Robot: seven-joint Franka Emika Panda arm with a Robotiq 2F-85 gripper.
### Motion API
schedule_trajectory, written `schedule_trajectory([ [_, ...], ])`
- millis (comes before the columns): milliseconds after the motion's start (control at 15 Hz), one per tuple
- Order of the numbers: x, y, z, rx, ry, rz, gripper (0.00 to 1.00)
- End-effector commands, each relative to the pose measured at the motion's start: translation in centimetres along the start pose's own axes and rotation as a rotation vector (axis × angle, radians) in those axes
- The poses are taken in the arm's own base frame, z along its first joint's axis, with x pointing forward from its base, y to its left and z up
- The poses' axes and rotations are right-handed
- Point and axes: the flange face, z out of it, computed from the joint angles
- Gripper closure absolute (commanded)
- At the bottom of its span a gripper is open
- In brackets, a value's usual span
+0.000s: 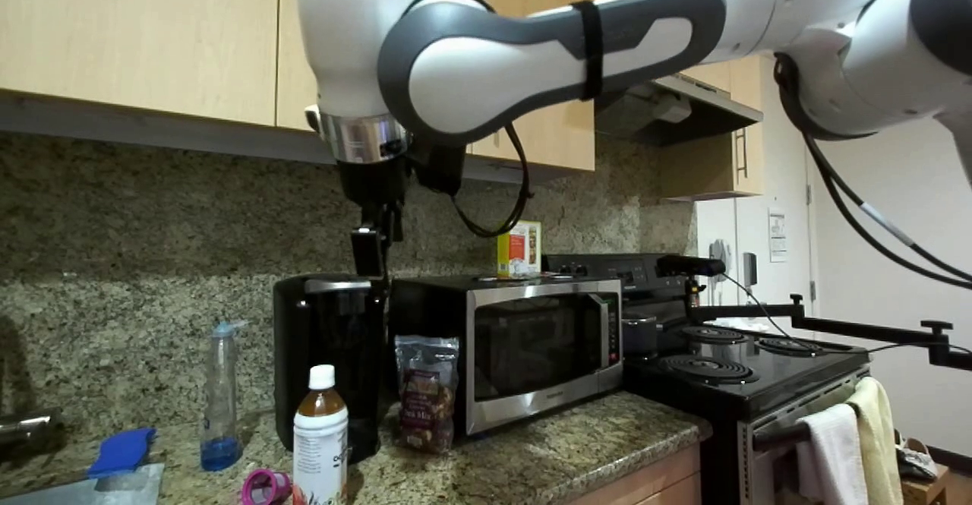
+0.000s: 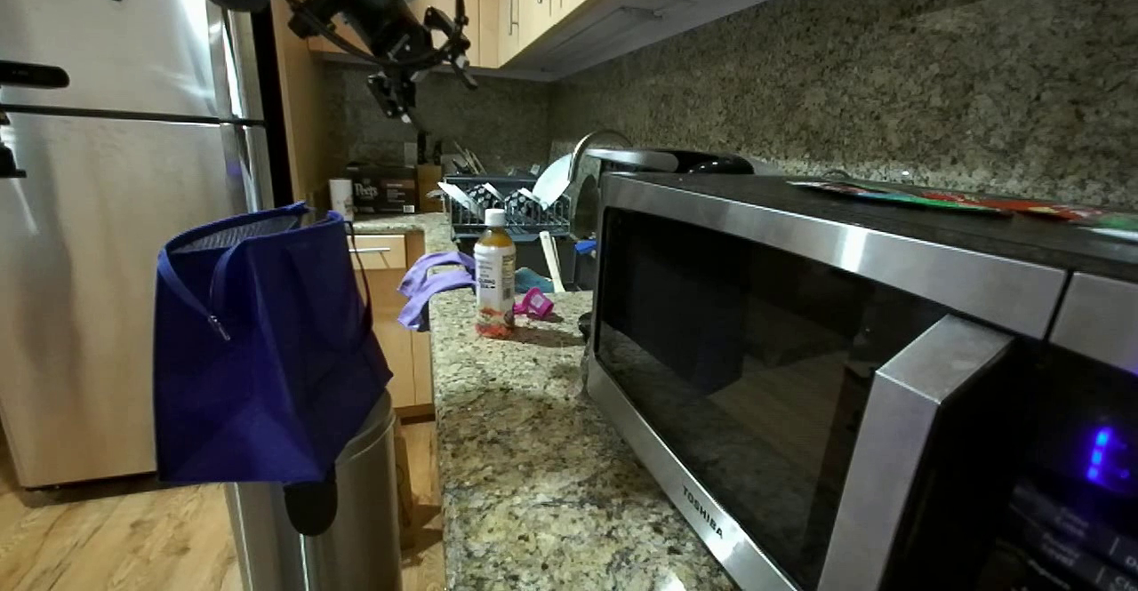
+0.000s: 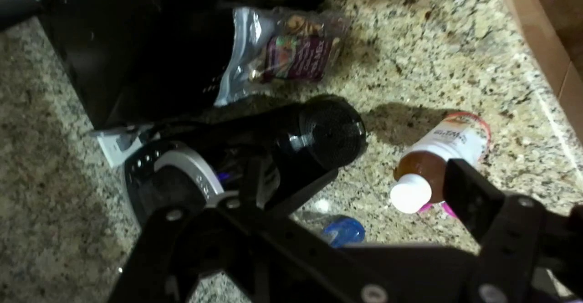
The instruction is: Open the black coffeemaker
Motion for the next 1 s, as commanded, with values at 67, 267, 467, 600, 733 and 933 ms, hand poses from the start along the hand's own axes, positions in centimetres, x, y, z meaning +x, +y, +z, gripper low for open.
schedule_trajectory([
  [67,3.4,1.0,3.3,-0.087,0.121,-0.172,0.00],
  [267,3.9,1.8,5.0,-0.149,0.128,-0.232,0.00],
  [467,4.3,3.7,5.3,-0.216,0.148,-0.264,0.00],
  [600,4.7,4.8,5.3,-0.231,0.167,-0.293,0.00],
  [733,5.0,5.9,5.7,-0.237,0.158,-0.315,0.00],
  [933,5.2,7.0,7.8,-0.208,0.128,-0.337,0.00],
])
